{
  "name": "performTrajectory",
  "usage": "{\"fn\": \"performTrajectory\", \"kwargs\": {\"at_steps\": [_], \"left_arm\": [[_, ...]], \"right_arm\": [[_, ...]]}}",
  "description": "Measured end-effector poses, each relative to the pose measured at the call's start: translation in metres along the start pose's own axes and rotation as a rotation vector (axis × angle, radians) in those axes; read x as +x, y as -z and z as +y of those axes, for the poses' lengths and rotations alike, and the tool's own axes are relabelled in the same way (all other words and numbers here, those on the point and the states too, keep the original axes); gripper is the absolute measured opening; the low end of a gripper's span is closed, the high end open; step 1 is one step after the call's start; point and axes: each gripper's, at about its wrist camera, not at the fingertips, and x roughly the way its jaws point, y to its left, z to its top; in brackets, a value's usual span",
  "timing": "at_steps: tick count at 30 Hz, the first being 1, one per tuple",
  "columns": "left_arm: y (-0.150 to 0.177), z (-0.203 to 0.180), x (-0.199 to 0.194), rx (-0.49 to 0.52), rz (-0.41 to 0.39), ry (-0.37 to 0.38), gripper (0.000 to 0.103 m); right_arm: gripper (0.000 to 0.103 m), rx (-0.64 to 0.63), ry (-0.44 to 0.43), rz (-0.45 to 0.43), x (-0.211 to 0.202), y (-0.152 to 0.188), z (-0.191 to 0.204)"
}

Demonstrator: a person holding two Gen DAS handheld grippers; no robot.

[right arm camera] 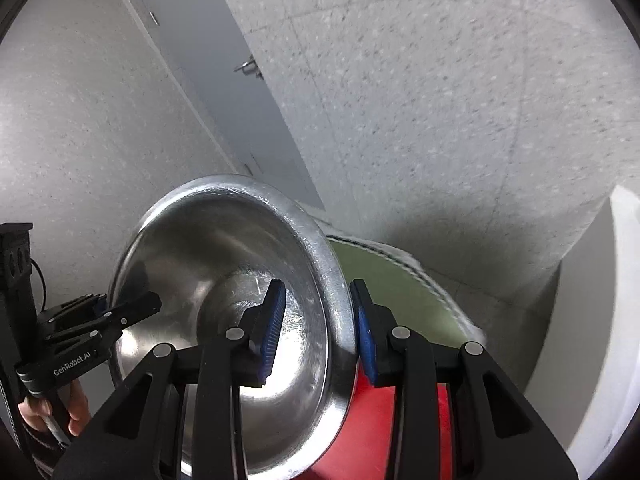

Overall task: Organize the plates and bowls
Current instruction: 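Lift the large steel bowl and lower it into the red basin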

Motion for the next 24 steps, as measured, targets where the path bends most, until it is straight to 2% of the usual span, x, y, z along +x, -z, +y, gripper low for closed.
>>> {"fn": "performTrajectory", "kwargs": {"at_steps": [4,12,20,24], "left_arm": [[0.037,-0.028,-0.029,0.029,0.032,0.039,0.023],[0.093,-0.081,-0.014,0.097,0.122,0.05,0.023],[0.113,-0.1,0.013,0.098,0.181,0.005,0.024],[0.11,-0.105,0.023,0.093,0.192,-0.004,0.025]], "right_arm": [[0.034,0.006,0.046,-0.009,-0.032,0.025,-0.023],[0.034,0.038,0.11,0.059,-0.044,0.084,-0.066],[0.034,0.009,0.169,0.119,-0.033,0.121,-0.08],[0.034,-0.014,0.198,0.141,-0.024,0.128,-0.081]]}}
